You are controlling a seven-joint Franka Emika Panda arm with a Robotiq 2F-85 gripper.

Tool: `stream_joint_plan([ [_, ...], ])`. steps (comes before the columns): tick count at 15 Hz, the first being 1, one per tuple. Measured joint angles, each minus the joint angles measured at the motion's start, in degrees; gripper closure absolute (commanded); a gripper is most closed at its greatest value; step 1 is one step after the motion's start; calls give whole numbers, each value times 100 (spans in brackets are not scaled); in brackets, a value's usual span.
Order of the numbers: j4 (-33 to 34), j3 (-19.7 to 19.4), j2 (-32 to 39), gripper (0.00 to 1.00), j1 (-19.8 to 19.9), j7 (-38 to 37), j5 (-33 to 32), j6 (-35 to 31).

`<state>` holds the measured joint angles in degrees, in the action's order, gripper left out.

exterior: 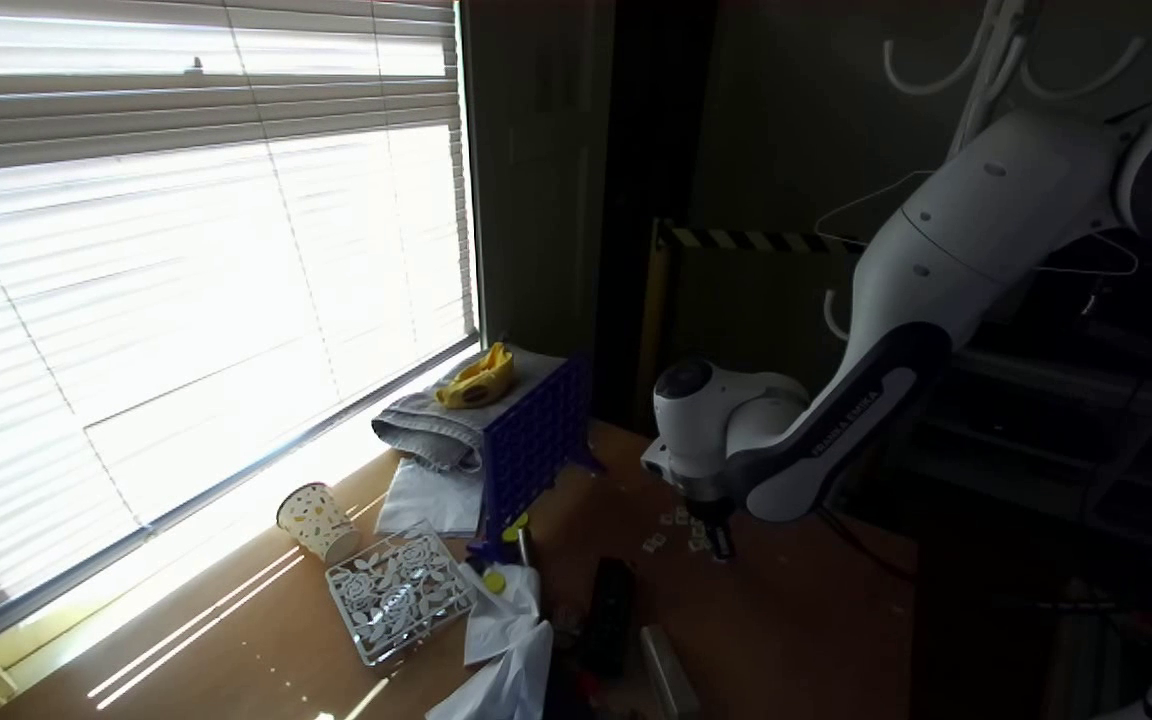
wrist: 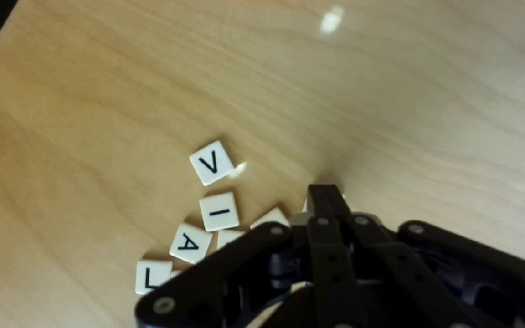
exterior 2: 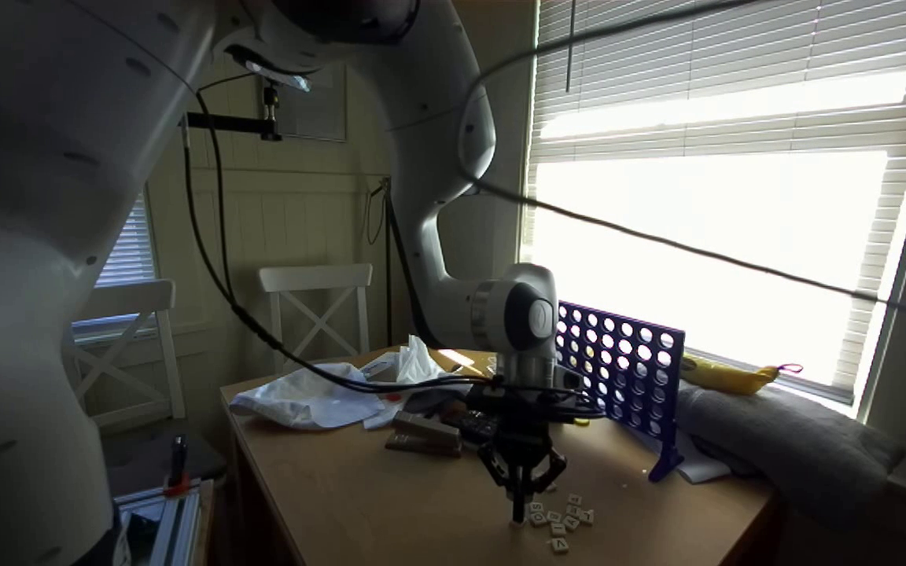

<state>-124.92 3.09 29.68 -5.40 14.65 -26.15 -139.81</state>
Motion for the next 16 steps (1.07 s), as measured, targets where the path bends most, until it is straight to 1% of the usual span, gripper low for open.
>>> stream_joint_plan([
  [4,114,24,56,100,-90,12,0,4],
  [11,598,43,310,100,-275,84,-9,51],
  [16,653,44,294,100,-283,93,-4,237],
])
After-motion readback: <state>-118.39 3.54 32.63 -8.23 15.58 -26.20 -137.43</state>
